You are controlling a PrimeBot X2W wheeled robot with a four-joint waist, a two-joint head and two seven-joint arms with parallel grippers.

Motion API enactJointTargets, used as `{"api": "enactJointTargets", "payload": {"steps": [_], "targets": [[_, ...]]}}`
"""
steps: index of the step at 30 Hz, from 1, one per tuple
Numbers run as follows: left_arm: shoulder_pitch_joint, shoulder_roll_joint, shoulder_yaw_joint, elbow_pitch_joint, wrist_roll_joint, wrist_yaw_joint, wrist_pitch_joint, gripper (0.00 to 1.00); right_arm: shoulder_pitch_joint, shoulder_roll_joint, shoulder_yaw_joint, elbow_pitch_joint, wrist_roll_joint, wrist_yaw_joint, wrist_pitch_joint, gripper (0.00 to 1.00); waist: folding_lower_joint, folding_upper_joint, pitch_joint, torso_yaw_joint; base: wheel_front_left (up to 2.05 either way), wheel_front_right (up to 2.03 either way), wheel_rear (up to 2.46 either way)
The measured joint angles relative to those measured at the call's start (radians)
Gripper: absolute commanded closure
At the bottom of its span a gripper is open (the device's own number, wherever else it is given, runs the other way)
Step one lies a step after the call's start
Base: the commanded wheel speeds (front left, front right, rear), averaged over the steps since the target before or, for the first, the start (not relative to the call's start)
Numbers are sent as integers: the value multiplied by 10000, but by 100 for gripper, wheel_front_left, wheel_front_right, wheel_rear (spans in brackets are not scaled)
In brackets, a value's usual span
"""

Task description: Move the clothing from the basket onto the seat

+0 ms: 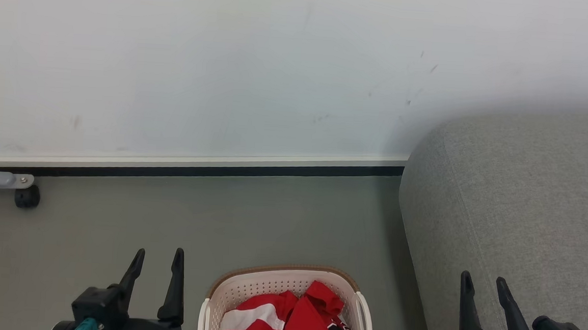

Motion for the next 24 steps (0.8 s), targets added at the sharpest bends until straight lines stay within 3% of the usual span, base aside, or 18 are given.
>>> {"api": "enactJointTargets", "payload": {"steps": [16, 24], "targets": [[220, 67, -303, 234, 2278, 247, -614, 0, 389, -213, 433, -119, -2253, -320, -610, 0, 0, -1, -175, 11, 0, 0, 0], [302, 50, -301, 341, 2307, 163, -614, 0, 453, -213, 433, -117, -2288, -320, -610, 0, -1, -1, -237, 19, 0, 0, 0]]}}
